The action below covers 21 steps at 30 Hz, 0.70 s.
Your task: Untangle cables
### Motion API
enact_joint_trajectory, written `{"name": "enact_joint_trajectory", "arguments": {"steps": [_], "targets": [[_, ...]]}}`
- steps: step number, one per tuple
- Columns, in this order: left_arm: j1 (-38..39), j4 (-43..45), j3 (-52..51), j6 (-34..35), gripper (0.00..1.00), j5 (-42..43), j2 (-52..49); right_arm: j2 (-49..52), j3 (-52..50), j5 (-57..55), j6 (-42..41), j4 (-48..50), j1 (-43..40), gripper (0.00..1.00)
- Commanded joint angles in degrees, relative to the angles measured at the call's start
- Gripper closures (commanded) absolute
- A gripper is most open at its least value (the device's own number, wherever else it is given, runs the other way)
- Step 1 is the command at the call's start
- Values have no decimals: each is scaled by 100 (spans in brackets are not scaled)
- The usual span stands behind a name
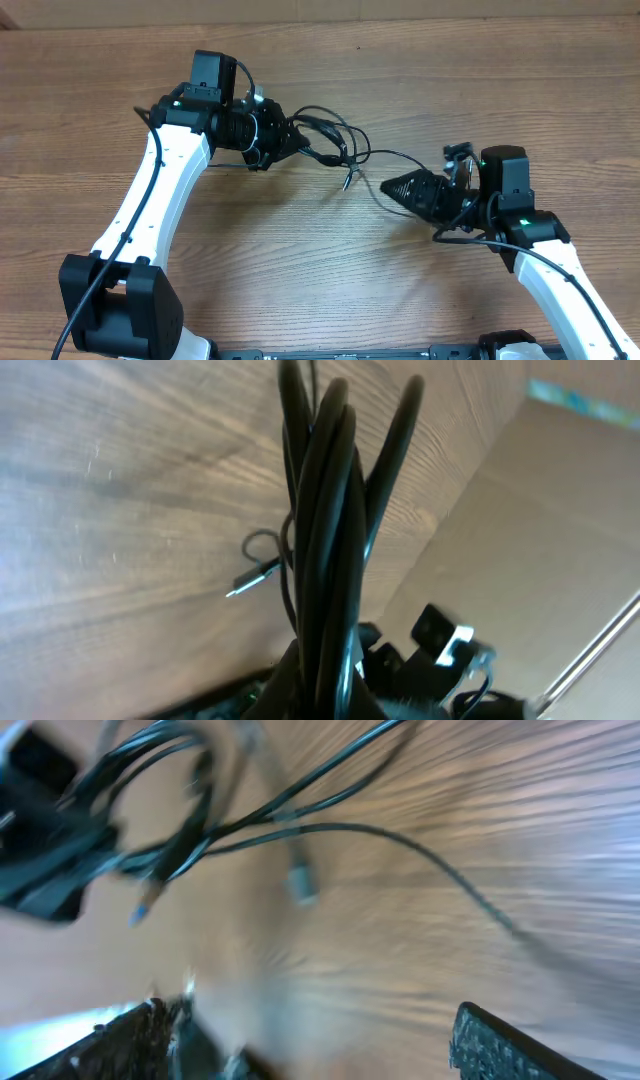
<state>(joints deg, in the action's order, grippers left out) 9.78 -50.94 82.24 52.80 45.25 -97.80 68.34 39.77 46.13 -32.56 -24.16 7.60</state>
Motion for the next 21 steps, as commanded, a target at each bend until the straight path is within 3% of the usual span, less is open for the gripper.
{"name": "enact_joint_trajectory", "arguments": {"steps": [1,9,15,21], "targets": [[74,-184,140,1217,96,-98,83,-72,59,800,-48,42,131,13],[74,-894,140,2369,85,-109,83,-72,59,636,-1010,210,369,11],[74,-922,140,2345,96,-164,83,-72,59,-37,-2570,286,734,11],[76,-929,140,2221,95,-415,83,-72,59,-717,-2909,284,1213,11]]}}
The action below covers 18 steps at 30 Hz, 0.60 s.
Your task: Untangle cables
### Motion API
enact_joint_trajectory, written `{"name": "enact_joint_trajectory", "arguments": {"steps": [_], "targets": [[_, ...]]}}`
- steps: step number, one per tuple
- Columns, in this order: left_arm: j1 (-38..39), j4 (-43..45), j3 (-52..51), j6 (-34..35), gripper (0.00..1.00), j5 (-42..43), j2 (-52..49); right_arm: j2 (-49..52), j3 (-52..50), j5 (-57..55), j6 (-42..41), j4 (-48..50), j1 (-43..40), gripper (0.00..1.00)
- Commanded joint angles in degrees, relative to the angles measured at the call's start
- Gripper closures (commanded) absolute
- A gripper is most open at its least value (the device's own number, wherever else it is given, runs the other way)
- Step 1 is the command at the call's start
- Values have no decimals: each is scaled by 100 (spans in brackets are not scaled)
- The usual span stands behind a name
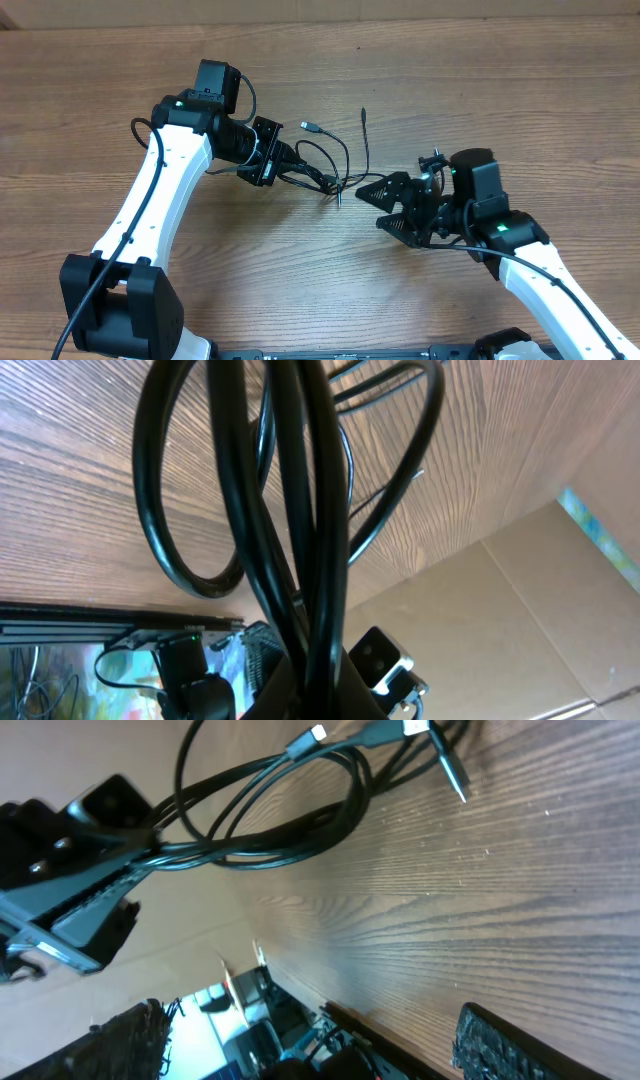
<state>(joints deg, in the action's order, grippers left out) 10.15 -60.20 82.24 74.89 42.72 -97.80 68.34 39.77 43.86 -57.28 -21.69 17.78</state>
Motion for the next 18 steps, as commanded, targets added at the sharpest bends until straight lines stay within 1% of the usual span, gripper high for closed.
{"name": "enact_joint_trajectory", "arguments": {"steps": [1,5,8,10,11,12,13,14,15,16,18], "targets": [[39,0,140,-26,96,-221,83,-72,59,-533,-448,35,251,11],[37,0,140,-35,96,-713,83,-70,59,-588,-444,33,361,8],[37,0,140,-63,95,-1241,83,-72,59,-634,-444,13,358,7],[37,-2,140,-262,96,-1786,83,-72,59,-728,-446,13,358,6],[37,-9,140,-409,92,-2015,83,-70,59,-793,-446,13,358,6],[37,-42,140,-614,77,-2275,83,-72,59,-868,-446,15,358,5],[37,-109,140,-798,51,-2531,83,-72,59,-949,-446,15,358,5],[37,-212,140,-990,29,-2820,83,-70,59,-1019,-446,15,358,5],[37,-356,140,-1180,12,-3279,83,-72,59,-1082,-446,15,358,5],[37,-420,140,-1233,1,-3488,83,-70,59,-1108,-446,15,358,4],[37,-605,140,-1327,1,-4070,83,-70,59,-1191,-446,13,358,4]]}}
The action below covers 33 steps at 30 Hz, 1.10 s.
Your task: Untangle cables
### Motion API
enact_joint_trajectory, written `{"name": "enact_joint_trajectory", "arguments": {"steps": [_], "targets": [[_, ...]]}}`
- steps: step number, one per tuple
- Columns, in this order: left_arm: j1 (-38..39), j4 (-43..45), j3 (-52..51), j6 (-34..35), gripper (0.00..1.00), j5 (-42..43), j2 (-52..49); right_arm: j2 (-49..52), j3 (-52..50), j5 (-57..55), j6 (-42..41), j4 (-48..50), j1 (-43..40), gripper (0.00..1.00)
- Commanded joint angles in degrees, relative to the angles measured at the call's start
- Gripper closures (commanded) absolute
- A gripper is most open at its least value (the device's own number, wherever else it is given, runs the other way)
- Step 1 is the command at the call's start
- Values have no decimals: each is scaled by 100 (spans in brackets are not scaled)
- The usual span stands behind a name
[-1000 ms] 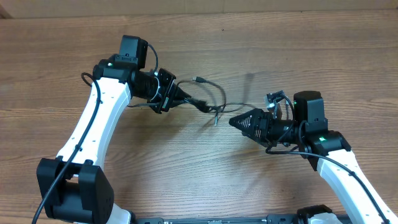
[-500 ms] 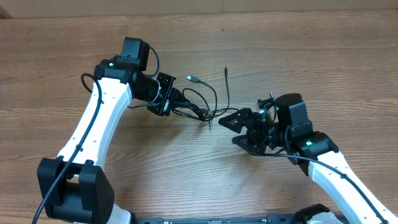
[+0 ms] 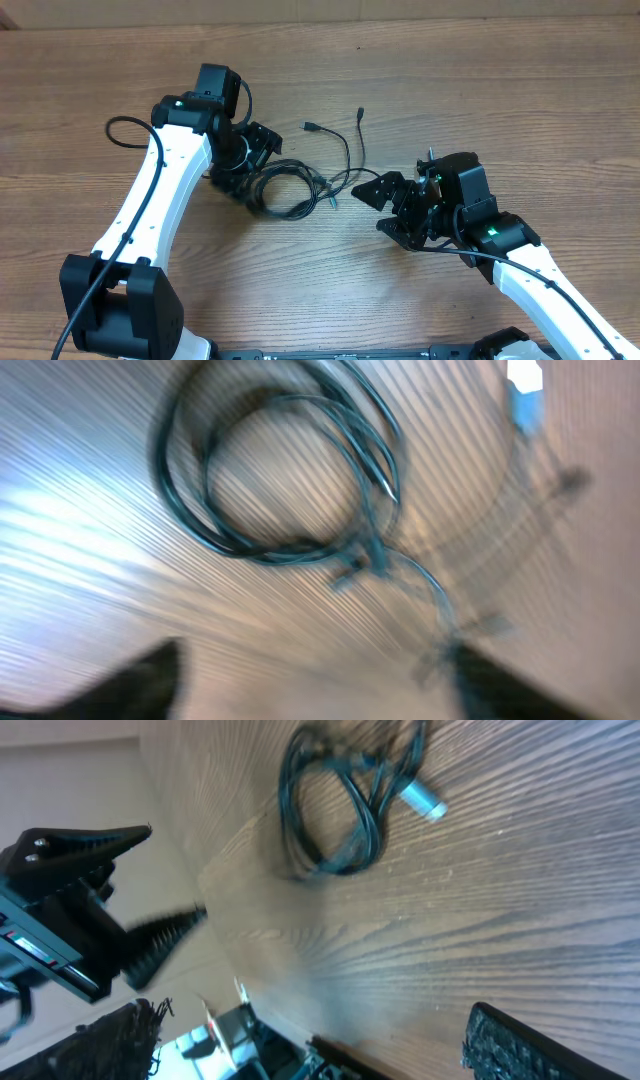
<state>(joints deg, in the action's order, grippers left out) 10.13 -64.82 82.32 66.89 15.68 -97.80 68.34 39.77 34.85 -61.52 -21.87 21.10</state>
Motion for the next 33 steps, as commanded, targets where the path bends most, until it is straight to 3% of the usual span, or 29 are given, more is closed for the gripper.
{"name": "enact_joint_trajectory", "arguments": {"steps": [1,4,8,10,13,20,23,27,33], "targets": [[39,-240,131,-525,0,-1541,83,-70,59,-337,-22,31,26,3],[42,-448,129,-522,0,-1510,83,-72,59,-455,-20,33,26,2],[122,-570,52,-581,0,-837,79,-70,59,-710,-17,31,26,0],[208,-564,-68,-525,8,-715,72,-70,59,-723,-20,31,26,0],[391,-516,-356,-101,15,-551,70,-70,59,-723,-13,28,26,0],[925,-225,-1110,1591,24,-535,68,-70,59,-743,24,-70,26,0],[1010,37,-1279,1838,27,-535,68,-72,59,-741,24,-264,26,0],[1014,319,-1335,1954,39,-590,68,-70,59,-743,26,-616,26,0],[1038,588,-1373,2588,41,-623,52,-70,59,-743,28,-765,26,0]]}}
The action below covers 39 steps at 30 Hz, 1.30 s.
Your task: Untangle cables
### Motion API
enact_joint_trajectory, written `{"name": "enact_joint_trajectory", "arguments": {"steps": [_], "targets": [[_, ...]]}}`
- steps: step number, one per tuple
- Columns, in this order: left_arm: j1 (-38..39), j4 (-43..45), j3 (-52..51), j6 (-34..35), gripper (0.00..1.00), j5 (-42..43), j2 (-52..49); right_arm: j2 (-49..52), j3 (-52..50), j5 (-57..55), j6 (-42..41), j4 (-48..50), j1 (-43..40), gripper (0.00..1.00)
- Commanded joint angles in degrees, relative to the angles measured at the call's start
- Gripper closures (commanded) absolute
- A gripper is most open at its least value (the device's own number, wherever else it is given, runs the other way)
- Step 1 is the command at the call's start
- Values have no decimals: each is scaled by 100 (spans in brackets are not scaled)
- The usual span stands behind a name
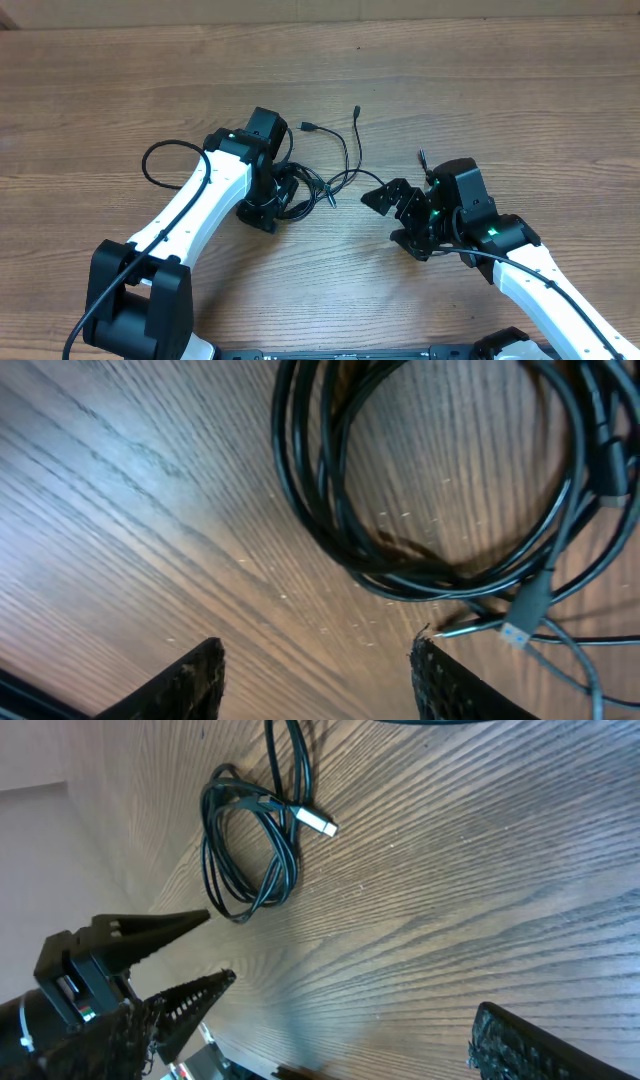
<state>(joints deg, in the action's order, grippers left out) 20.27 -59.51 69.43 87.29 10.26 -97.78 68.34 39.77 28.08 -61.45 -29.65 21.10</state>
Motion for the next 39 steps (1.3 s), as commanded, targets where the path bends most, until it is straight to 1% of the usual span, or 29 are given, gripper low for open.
{"name": "enact_joint_trajectory", "arguments": {"steps": [1,5,9,13,16,19,21,23,32,35,36,37,38,39], "targets": [[44,96,-83,623,41,-136,39,-72,59,-66,20,13,26,0],[111,170,-83,686,41,-210,22,-70,59,-63,20,-15,26,0],[175,170,-83,1056,41,-490,-72,-72,59,-61,39,-76,26,0],[232,264,-83,1228,43,-490,-251,-72,59,-63,37,-92,26,0],[282,496,-83,1224,50,-490,-437,-72,59,-63,39,-94,26,0],[302,785,-83,1224,54,-492,-651,-72,59,-61,39,-94,26,0],[299,962,-83,1222,60,-492,-824,-72,59,-61,37,-120,26,0],[299,1060,-83,1222,64,-605,-949,-72,59,-66,39,-223,26,0],[341,1003,-83,1150,68,-732,-1165,-70,59,-68,37,-350,26,0],[385,1005,-83,1152,72,-756,-1246,-70,59,-66,37,-354,26,0],[393,1003,-83,1150,75,-772,-1266,-70,59,-66,37,-356,26,0],[396,1001,-83,1141,80,-785,-1296,-72,59,-66,37,-365,26,0],[398,1003,-83,1075,89,-813,-1320,-72,59,-66,37,-372,26,0],[398,1005,-83,988,95,-868,-1340,-70,59,-66,37,-374,26,0]]}}
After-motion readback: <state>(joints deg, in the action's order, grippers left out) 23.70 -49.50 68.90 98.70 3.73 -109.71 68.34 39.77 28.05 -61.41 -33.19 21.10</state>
